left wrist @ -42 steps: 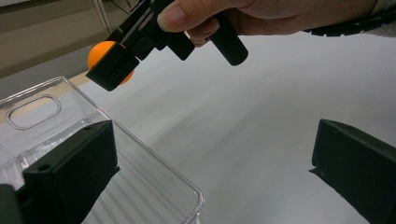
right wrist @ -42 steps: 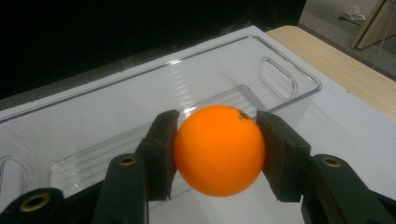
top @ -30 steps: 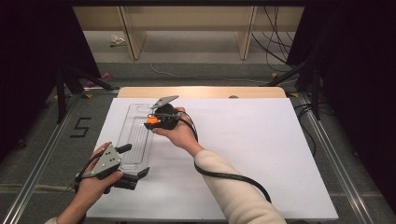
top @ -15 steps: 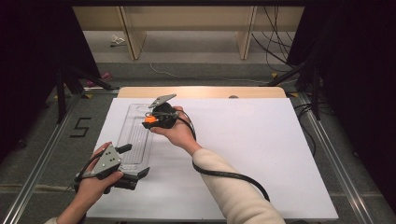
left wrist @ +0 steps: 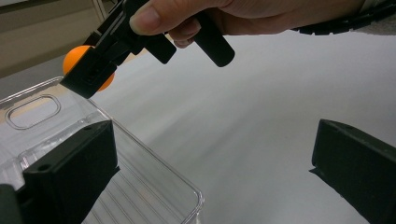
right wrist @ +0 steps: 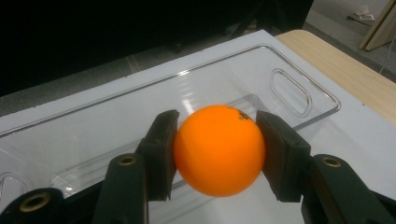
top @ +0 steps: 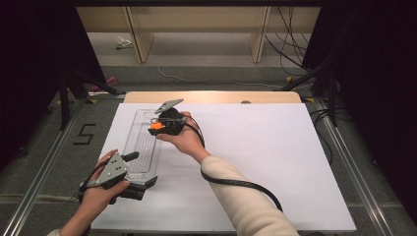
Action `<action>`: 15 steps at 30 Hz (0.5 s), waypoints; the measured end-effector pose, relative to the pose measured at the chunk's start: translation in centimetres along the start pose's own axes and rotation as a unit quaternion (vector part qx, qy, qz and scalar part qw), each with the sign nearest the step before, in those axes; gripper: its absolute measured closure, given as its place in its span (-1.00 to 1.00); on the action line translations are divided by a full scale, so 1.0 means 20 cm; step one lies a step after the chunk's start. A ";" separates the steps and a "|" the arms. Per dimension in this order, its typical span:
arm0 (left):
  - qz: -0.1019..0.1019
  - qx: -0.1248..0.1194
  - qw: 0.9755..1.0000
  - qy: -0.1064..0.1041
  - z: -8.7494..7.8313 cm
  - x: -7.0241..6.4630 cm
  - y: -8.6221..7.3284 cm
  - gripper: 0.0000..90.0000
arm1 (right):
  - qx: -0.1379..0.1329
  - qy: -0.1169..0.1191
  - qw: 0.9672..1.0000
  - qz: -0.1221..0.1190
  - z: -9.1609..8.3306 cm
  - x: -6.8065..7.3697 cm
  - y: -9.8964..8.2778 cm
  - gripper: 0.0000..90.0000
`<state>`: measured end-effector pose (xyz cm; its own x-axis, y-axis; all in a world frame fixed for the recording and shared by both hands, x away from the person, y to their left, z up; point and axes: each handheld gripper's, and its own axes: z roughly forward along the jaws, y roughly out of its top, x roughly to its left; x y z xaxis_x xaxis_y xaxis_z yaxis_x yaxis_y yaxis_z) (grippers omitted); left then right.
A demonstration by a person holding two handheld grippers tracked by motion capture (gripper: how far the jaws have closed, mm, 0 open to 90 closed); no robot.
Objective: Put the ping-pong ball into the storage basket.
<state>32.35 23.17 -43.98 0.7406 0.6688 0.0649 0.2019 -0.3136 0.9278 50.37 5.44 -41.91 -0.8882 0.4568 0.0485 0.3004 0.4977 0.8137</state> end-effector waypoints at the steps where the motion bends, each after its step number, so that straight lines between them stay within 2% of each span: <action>1: 0.000 0.000 1.000 0.000 0.00 0.00 0.00 -1.00 | 0.000 0.000 1.000 0.001 0.00 0.00 0.00 0.14; 15: -0.002 0.000 1.000 0.000 0.00 0.00 0.00 -1.00 | 0.005 0.003 1.000 -0.001 0.04 0.01 0.01 0.14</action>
<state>32.32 23.14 -43.99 0.7398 0.6701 0.0610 0.2048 -0.3106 0.9282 50.55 6.16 -42.28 -0.8905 0.4522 0.0500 0.3019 0.5052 0.8085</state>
